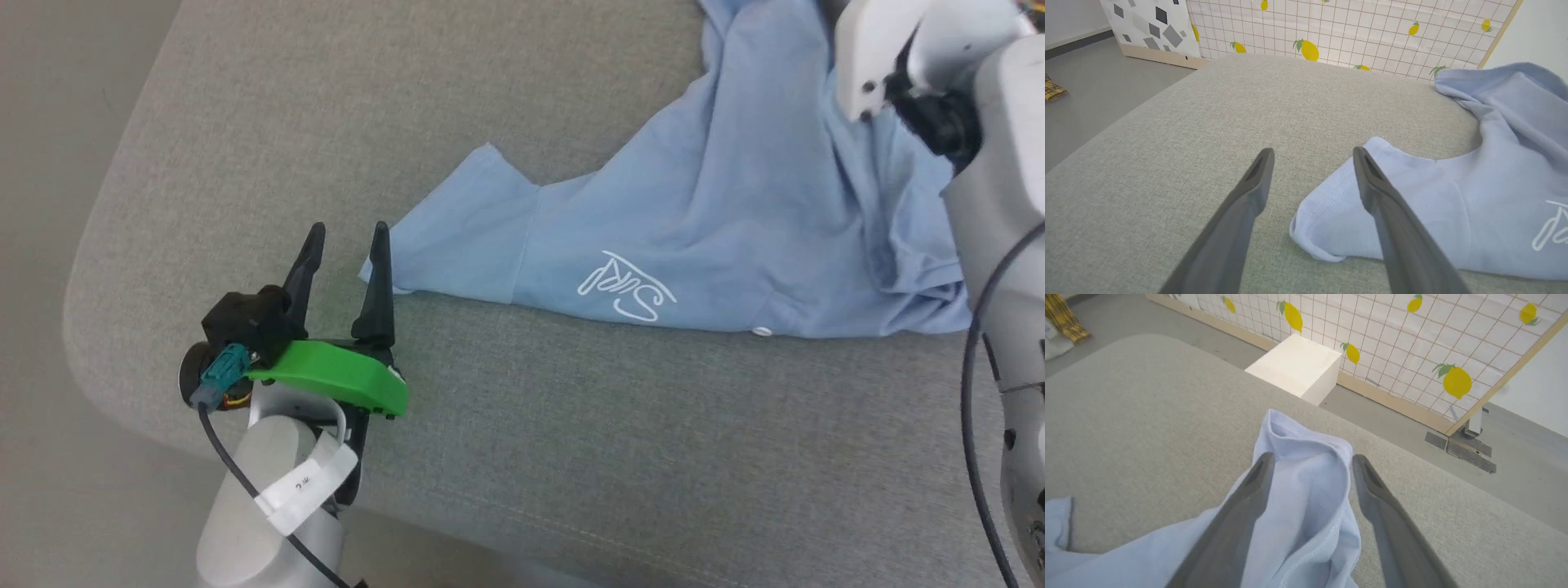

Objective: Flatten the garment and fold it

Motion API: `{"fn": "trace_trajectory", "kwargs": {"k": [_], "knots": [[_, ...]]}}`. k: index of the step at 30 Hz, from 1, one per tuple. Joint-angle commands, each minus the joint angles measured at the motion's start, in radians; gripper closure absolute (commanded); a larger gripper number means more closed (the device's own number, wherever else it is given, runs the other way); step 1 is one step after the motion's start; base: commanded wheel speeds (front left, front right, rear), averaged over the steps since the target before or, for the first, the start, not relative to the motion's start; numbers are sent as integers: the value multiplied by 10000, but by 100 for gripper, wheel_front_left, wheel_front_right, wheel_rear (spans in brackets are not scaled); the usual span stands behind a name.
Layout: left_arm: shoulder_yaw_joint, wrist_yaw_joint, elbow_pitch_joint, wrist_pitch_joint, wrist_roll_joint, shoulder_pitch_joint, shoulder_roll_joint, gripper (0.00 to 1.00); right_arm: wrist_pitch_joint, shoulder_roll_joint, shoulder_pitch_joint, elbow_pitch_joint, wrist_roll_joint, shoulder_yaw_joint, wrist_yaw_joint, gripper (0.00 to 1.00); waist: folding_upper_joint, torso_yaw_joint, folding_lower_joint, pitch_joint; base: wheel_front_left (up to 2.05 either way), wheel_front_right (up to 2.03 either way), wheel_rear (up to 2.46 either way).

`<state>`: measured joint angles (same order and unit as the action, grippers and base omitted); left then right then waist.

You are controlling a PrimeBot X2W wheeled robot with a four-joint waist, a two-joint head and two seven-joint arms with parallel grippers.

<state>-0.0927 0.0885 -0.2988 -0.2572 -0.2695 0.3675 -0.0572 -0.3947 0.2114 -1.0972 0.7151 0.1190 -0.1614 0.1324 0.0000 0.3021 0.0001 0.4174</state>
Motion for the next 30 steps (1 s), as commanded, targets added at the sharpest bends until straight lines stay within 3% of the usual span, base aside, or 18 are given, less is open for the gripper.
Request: {"fn": "trace_trajectory", "kwargs": {"k": [1,8,15,24,30], "knots": [[60,61,-64,-45,134,-31,22,0,317,42,43,-118,217,195,-17,0,0,-473,-1,-548,0,0,0],[211,122,-352,-45,289,-436,-78,0,2317,438,1433,-933,906,1093,-17,0,0,-1295,-1,-1718,0,0,0],[335,117,-555,-45,248,-984,-166,0,3644,448,4380,-2334,1346,2054,-17,0,0,-2202,-1,-2640,0,0,0],[184,61,-762,42,30,-1295,-110,0,3452,-763,8340,-4703,1415,3549,-17,0,0,-2844,-1,-3023,0,0,0],[-34,120,-929,890,-190,-705,-100,0,2906,-1170,9326,-5926,1384,3805,-17,0,0,-2988,-1,-2754,0,0,0]]}}
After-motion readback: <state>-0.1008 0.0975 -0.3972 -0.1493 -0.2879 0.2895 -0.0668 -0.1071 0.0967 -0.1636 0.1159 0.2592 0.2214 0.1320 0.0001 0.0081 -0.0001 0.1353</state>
